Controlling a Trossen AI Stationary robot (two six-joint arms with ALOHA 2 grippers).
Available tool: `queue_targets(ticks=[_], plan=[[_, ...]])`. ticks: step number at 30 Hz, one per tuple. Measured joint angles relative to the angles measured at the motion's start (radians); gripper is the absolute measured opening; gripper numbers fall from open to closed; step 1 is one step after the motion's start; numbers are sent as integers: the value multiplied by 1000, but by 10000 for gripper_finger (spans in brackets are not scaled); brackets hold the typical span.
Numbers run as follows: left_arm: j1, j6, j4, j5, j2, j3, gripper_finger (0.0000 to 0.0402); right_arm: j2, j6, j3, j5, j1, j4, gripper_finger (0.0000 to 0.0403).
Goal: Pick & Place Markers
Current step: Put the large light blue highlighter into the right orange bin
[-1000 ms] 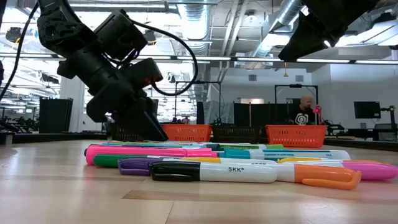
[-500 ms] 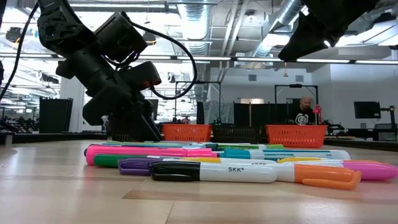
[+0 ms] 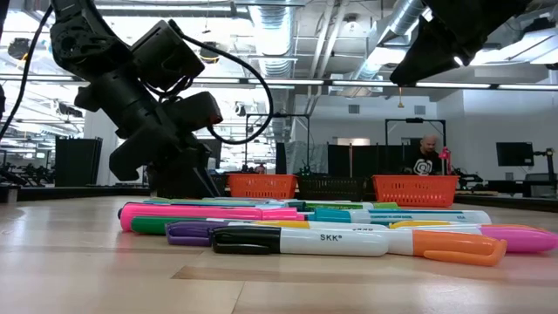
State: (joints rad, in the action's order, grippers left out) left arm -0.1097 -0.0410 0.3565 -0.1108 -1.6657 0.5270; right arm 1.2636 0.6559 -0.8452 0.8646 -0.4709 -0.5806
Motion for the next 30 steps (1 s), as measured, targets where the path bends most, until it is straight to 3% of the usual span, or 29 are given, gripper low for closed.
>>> queue_targets(ticks=[15,30], plan=[[0,-5,4,-19,0,-1,84,0,0,0,-2,0,13,133],[0,-20,11,-19,0,-2,84,0,0,0,-4,0,13,133]])
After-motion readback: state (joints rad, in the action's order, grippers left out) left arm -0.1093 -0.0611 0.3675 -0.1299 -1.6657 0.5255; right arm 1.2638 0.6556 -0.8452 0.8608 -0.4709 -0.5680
